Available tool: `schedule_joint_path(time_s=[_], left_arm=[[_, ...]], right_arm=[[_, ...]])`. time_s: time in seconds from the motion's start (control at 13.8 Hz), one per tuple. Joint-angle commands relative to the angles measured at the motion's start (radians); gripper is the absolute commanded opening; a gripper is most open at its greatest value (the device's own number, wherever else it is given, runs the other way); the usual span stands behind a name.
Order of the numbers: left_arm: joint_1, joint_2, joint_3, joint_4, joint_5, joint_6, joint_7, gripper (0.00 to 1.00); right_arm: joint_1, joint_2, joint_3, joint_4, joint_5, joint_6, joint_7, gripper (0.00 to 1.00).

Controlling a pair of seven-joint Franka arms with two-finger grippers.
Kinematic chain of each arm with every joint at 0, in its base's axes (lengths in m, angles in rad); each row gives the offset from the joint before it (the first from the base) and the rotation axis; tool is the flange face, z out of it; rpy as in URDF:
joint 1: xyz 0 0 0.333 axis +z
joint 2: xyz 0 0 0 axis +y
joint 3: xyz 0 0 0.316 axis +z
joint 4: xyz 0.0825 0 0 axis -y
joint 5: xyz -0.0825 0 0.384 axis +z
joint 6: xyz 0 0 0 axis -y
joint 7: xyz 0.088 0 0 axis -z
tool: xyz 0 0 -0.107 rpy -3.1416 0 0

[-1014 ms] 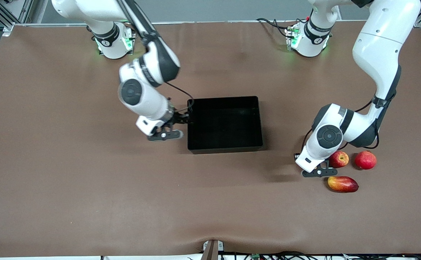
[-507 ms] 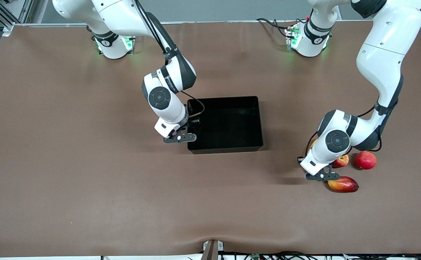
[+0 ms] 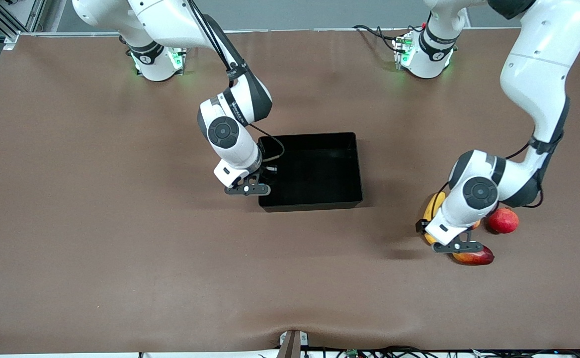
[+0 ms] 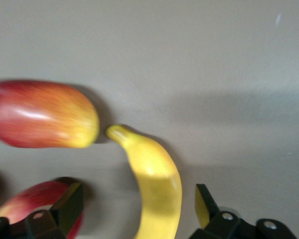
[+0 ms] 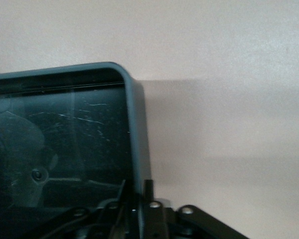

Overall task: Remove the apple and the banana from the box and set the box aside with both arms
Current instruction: 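Drag the black box aside with the right gripper while the left gripper withdraws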

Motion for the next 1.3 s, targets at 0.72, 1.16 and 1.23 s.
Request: schedule_joint_path(time_s=[0.72,1.16,1.23], left_arm=[[0.043,-0.434,-0.155,0.299,-0.227,-0.729,0.154,1.00],[0.012,-0.598,-0.005,0.263,-0.439,-0.803,0.238,1.00],[-0.063,-0.613,0.080,0.264,-0.444,-0.839,0.236,1.00]], right_arm=[[-0.084,-0.178,-0.358,0.144,-0.149,-0.611,-0.249,0.00],[-0.345,-0.156,-0.425,0.101,-0.149,-0.558,-0.641,0.00],[-0.400,-0.141,-0.425,0.086,-0.144,-0.535,-0.722,0.00]])
